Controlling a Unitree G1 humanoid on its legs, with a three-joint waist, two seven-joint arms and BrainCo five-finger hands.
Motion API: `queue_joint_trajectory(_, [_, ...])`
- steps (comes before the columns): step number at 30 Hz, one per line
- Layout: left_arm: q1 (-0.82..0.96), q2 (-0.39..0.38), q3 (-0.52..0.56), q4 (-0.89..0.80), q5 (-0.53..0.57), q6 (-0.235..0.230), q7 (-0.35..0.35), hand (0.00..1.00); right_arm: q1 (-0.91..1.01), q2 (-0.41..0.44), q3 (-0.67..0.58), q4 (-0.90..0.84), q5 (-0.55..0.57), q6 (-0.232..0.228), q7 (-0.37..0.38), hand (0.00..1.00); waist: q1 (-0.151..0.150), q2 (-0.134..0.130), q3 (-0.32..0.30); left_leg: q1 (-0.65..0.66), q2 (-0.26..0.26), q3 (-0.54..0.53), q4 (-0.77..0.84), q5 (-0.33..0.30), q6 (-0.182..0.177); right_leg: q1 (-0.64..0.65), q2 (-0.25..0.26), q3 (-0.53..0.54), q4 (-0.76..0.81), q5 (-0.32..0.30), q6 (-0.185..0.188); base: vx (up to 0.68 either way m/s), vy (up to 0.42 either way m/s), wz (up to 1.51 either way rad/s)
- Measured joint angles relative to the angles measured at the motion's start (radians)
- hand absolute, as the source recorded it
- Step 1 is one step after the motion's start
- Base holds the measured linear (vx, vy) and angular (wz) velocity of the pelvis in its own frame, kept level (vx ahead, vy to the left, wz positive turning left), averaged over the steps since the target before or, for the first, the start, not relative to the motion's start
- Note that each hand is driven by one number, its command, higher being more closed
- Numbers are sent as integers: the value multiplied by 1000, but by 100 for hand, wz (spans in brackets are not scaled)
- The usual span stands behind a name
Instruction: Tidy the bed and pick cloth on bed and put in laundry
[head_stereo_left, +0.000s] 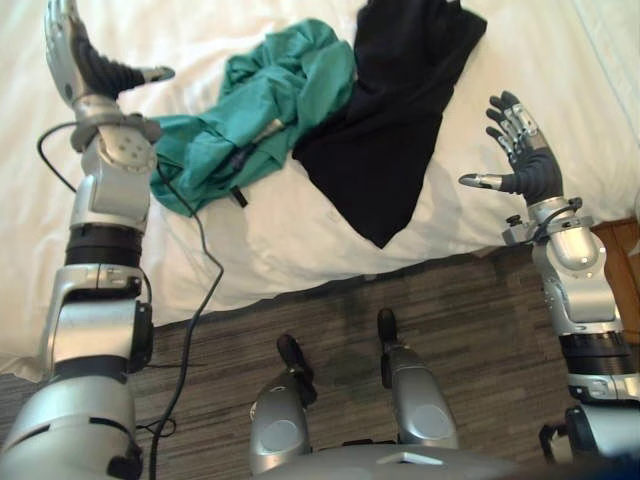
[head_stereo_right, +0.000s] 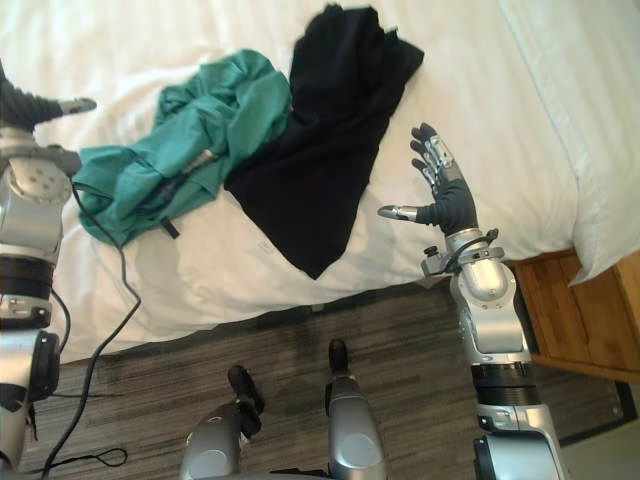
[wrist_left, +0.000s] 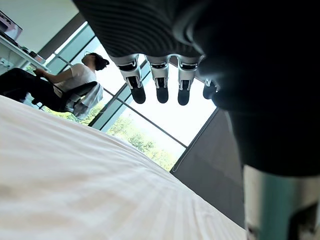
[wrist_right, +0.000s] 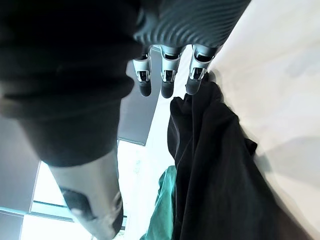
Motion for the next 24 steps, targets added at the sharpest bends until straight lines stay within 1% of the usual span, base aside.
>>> queue_joint_trajectory(1, [-5, -4, -12, 0, 0, 5, 0, 0, 6, 0, 0, -16, 0, 0, 2, 0, -2, 0, 0, -7, 3, 7, 5, 0, 0, -10, 1, 2, 4, 0, 0, -9, -34, -15])
queue_joint_trajectory(3, [-35, -36, -30, -2, -4, 28, -2, 0, 22, 0, 0, -57, 0, -3, 3, 0, -4, 0, 16, -13, 13, 22, 17, -1, -1, -23, 9, 5, 21, 0, 0, -4, -36, -12])
queue_joint_trajectory(5, [-67, -64, -56, -29, -22, 56, -3, 0, 39, 5, 0, -106, 2, -5, 2, 0, -3, 0, 26, -24, 35, 33, 33, -15, -15, -42, 26, 5, 33, 0, 0, -24, -48, -15])
queue_joint_trajectory(6, [-70, -70, -59, -43, -23, 64, -6, 0, 41, 6, 0, -120, 2, -6, 2, 0, -4, 1, 28, -28, 38, 36, 36, -17, -16, -47, 29, 5, 33, 0, 0, -31, -44, -14])
queue_joint_trajectory(9, [-95, -106, -63, -66, -41, 110, -38, 0, 48, 11, -2, -184, 3, -12, 2, 0, -5, 2, 48, -61, 55, 47, 66, -22, -18, -88, 36, 4, 61, 0, 1, -37, -50, -8])
queue_joint_trajectory(10, [-94, -122, -69, -67, -44, 143, -64, 0, 51, 14, -2, -198, 2, -12, 2, 0, -7, 5, 52, -78, 63, 48, 76, -22, -18, -105, 36, 4, 69, 0, 1, -50, -70, -3])
queue_joint_trajectory(12, [-90, -157, -84, -66, -63, 201, -115, 0, 50, 14, -8, -205, 2, -12, 2, 0, -7, 8, 84, -92, 75, 48, 105, -33, -17, -116, 39, -1, 83, 0, 1, -60, -54, -2])
queue_joint_trajectory(13, [-87, -167, -90, -63, -69, 221, -129, 0, 52, 15, -8, -206, 2, -12, 2, 0, -7, 9, 85, -102, 78, 48, 112, -37, -17, -126, 39, -2, 88, -1, 1, -61, -29, 0])
queue_joint_trajectory(14, [-87, -185, -92, -58, -77, 269, -171, 0, 52, 15, -8, -216, 2, -14, 0, 0, -7, 9, 85, -129, 85, 48, 134, -44, -14, -151, 41, -4, 101, -1, 2, -50, -24, 1])
queue_joint_trajectory(15, [-87, -192, -92, -57, -76, 291, -188, 0, 51, 15, -9, -225, 2, -14, 0, 0, -7, 9, 85, -141, 86, 47, 140, -48, -12, -163, 42, -4, 105, -1, 2, -57, -26, 2])
queue_joint_trajectory(17, [-101, -190, -89, -63, -54, 337, -250, 0, 44, 16, -10, -247, 0, -15, 0, 0, -9, 17, 91, -163, 90, 48, 158, -51, -10, -186, 41, -4, 118, -1, 2, -60, -24, 1])
queue_joint_trajectory(18, [-107, -189, -88, -61, -37, 374, -316, 0, 35, 16, -10, -247, 0, -14, 1, 0, -7, 25, 94, -160, 90, 48, 163, -53, -9, -186, 39, -4, 128, -3, 3, -56, -25, -1])
queue_joint_trajectory(19, [-112, -189, -87, -60, -35, 391, -343, 100, 28, 16, -10, -247, 0, -14, 2, 0, -8, 28, 94, -160, 89, 48, 167, -56, -8, -186, 37, -4, 134, -8, 2, -67, -29, -1])
queue_joint_trajectory(20, [-115, -190, -87, -60, -18, 418, -383, 100, 10, 16, -10, -247, -1, -13, 2, 0, -10, 34, 94, -159, 87, 49, 171, -63, -6, -192, 34, -4, 149, -16, 3, -62, -23, -2])
queue_joint_trajectory(21, [-115, -188, -86, -60, -7, 432, -402, 100, -6, 16, -10, -247, -1, -13, 2, 0, -11, 35, 93, -161, 84, 51, 171, -66, -3, -204, 32, -3, 165, -21, 3, -67, -26, -2])
queue_joint_trajectory(23, [-115, -181, -76, -60, 44, 439, -445, 100, -21, 15, -12, -247, 0, -14, 5, 0, -16, 38, 92, -175, 81, 54, 178, -69, -1, -229, 27, -1, 187, -27, 6, -56, -36, -1])
queue_joint_trajectory(24, [-120, -169, -64, -61, 98, 438, -496, 100, -23, 15, -12, -247, -1, -14, 14, 0, -19, 40, 91, -186, 81, 55, 187, -69, 0, -246, 25, -1, 200, -31, 5, -67, -69, 0])
